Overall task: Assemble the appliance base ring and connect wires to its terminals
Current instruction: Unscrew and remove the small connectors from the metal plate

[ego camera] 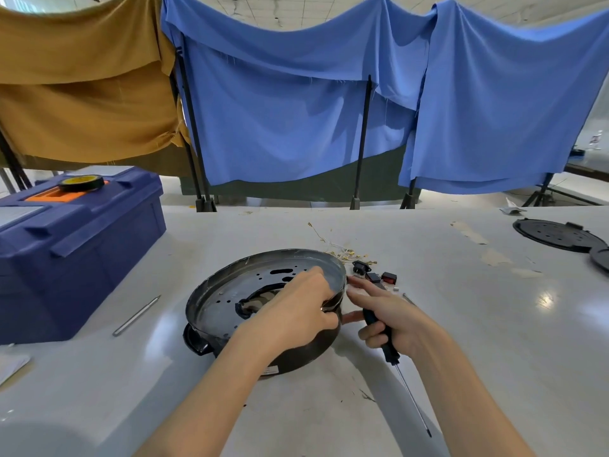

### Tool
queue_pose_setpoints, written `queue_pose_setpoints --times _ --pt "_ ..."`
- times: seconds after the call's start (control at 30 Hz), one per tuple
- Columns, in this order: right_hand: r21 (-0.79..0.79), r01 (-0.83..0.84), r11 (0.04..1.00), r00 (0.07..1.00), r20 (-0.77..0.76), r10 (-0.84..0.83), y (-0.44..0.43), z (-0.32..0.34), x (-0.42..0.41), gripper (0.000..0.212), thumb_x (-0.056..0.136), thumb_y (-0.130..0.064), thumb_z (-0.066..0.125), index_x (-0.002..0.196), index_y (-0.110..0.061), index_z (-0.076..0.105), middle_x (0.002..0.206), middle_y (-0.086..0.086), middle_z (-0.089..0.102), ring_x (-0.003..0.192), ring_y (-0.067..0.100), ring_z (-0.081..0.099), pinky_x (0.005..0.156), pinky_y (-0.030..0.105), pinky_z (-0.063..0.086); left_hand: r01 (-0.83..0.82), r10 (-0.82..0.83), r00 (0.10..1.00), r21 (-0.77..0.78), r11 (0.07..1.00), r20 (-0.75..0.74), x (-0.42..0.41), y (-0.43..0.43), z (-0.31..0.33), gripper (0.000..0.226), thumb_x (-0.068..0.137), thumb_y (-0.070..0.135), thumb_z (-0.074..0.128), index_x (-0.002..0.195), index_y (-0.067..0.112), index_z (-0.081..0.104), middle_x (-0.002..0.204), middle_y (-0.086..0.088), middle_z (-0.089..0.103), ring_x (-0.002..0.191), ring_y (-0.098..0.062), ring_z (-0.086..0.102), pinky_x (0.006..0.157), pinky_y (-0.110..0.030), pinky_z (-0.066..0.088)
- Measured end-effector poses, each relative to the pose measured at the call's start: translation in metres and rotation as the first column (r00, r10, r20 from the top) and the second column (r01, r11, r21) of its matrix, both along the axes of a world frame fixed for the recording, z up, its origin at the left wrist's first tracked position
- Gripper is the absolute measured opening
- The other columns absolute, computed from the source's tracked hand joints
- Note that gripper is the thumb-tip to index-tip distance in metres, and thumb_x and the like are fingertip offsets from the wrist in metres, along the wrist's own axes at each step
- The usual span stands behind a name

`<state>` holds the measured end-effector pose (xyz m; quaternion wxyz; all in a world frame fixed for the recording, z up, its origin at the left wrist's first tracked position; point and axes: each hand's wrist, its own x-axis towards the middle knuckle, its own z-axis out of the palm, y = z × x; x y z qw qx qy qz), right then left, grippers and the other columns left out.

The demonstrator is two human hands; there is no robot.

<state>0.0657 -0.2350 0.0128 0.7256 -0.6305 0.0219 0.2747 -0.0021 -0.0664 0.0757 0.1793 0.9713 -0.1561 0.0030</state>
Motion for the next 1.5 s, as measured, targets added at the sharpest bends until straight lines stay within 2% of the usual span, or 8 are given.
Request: queue_pose_setpoints --times 0.33,0.57,0.67,0.87,1.0,1.1,1.3,1.5 --pt "0.130 0.029 0.991 0.999 0.026 -0.032 0.009 0.012 -0.006 0.023 0.093 -0.003 0.057 0.113 0.008 0.062 0.082 0.014 0.071 0.032 0.007 0.028 0.030 0.016 0.026 -0.055 0.072 0.995 -0.229 0.972 0.065 -0.001 0.017 0.010 0.026 0.079 0.032 0.074 0.100 0.016 0.075 0.111 0.002 0.052 0.103 -0.016 0.047 0.088 -0.040 0.048" --pt "0.306 0.033 0.952 0.999 -0.022 -0.028 0.011 0.009 -0.010 0.042 0.079 0.013 0.059 0.118 -0.002 0.059 0.060 0.002 0.056 0.034 0.005 0.026 0.033 0.017 0.024 -0.047 0.085 0.991 -0.328 0.944 0.104 0.000 0.022 0.013 0.028 0.074 0.039 0.079 0.097 0.024 0.076 0.101 0.007 0.063 0.095 -0.005 0.054 0.081 -0.028 0.049" --pt "0.396 0.067 0.916 0.997 -0.067 -0.044 0.014 0.004 -0.009 0.048 0.073 0.013 0.058 0.117 -0.006 0.061 0.055 0.000 0.050 0.031 0.004 0.025 0.031 0.017 0.022 -0.040 0.051 0.999 -0.418 0.908 0.017 -0.003 0.021 0.015 0.053 0.080 0.063 0.049 0.084 0.018 0.075 0.095 0.006 0.062 0.083 0.001 0.055 0.074 -0.021 0.040" --pt "0.534 0.109 0.838 0.991 -0.128 -0.047 0.020 -0.004 -0.008 0.055 0.071 0.012 0.058 0.123 -0.007 0.062 0.059 -0.001 0.044 0.031 0.005 0.025 0.029 0.018 0.025 -0.055 0.130 0.970 -0.338 0.939 0.204 0.005 0.017 0.013 0.018 0.089 0.009 0.064 0.100 0.019 0.075 0.091 0.006 0.071 0.081 -0.004 0.061 0.081 -0.021 0.050" --pt "0.575 0.108 0.811 0.990 -0.136 -0.036 0.020 -0.008 -0.009 0.055 0.072 0.012 0.060 0.123 -0.008 0.063 0.061 -0.001 0.041 0.032 0.005 0.026 0.029 0.018 0.025 -0.121 0.192 0.925 -0.223 0.967 0.328 0.010 0.008 0.007 0.022 0.089 0.008 0.056 0.093 0.025 0.068 0.087 0.011 0.068 0.072 -0.004 0.057 0.057 -0.011 0.041" --pt "0.593 0.114 0.797 0.989 -0.145 -0.034 0.020 -0.012 -0.010 0.055 0.071 0.012 0.061 0.122 -0.008 0.064 0.064 -0.001 0.041 0.032 0.005 0.027 0.029 0.018 0.026 -0.112 0.201 0.938 -0.303 0.946 0.283 0.013 0.004 0.001 0.023 0.086 -0.001 0.055 0.087 0.020 0.063 0.082 0.007 0.064 0.077 -0.012 0.059 0.069 -0.032 0.052" --pt "0.603 0.123 0.788 0.985 -0.168 -0.026 0.018 -0.016 -0.008 0.050 0.071 0.013 0.061 0.116 -0.009 0.070 0.065 0.000 0.043 0.032 0.005 0.027 0.029 0.019 0.028 -0.165 0.299 0.940 -0.553 0.817 0.161 0.013 0.005 0.000 0.032 0.079 0.003 0.072 0.064 0.027 0.060 0.064 0.010 0.061 0.058 -0.005 0.056 0.057 -0.018 0.045" --pt "0.600 0.088 0.795 0.990 -0.141 -0.003 0.018 -0.017 -0.009 0.044 0.067 0.011 0.064 0.101 -0.012 0.077 0.060 -0.001 0.048 0.032 0.005 0.028 0.030 0.018 0.029 -0.220 0.290 0.957 -0.638 0.738 0.007 0.013 0.008 0.007 0.023 0.076 -0.003 0.073 0.063 0.015 0.067 0.064 -0.006 0.069 0.063 -0.020 0.067 0.067 -0.036 0.058"
